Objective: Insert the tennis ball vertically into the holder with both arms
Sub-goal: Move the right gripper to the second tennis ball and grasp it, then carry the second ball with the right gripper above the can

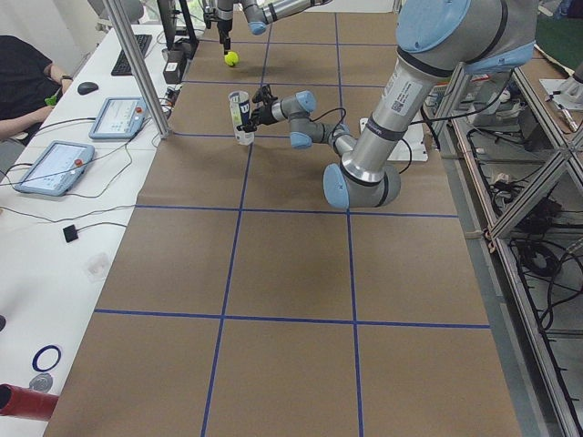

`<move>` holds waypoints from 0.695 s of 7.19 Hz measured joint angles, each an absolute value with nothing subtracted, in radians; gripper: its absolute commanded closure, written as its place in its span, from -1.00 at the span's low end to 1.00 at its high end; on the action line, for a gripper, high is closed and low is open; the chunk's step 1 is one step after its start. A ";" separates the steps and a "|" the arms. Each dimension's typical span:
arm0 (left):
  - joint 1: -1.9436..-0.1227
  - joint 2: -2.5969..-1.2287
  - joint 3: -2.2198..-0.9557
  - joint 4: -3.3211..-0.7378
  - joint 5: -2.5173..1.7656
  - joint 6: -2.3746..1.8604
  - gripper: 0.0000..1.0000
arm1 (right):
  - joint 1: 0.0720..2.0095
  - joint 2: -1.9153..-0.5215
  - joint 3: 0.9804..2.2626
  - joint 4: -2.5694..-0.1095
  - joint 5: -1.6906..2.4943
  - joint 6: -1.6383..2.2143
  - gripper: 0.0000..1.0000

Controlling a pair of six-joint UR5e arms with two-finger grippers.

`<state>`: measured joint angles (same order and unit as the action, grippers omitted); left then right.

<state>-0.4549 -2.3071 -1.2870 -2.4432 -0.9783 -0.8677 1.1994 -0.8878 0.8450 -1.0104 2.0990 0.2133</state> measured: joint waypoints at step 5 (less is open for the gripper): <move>-0.459 -2.307 -1.287 -2.444 -0.979 -0.868 -0.37 | 1.168 -0.893 0.789 -1.009 2.049 0.135 -0.98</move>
<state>-0.4586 -2.3071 -1.2870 -2.4437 -0.9787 -0.8682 1.1678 -0.8929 0.7893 -1.0093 2.0488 0.1347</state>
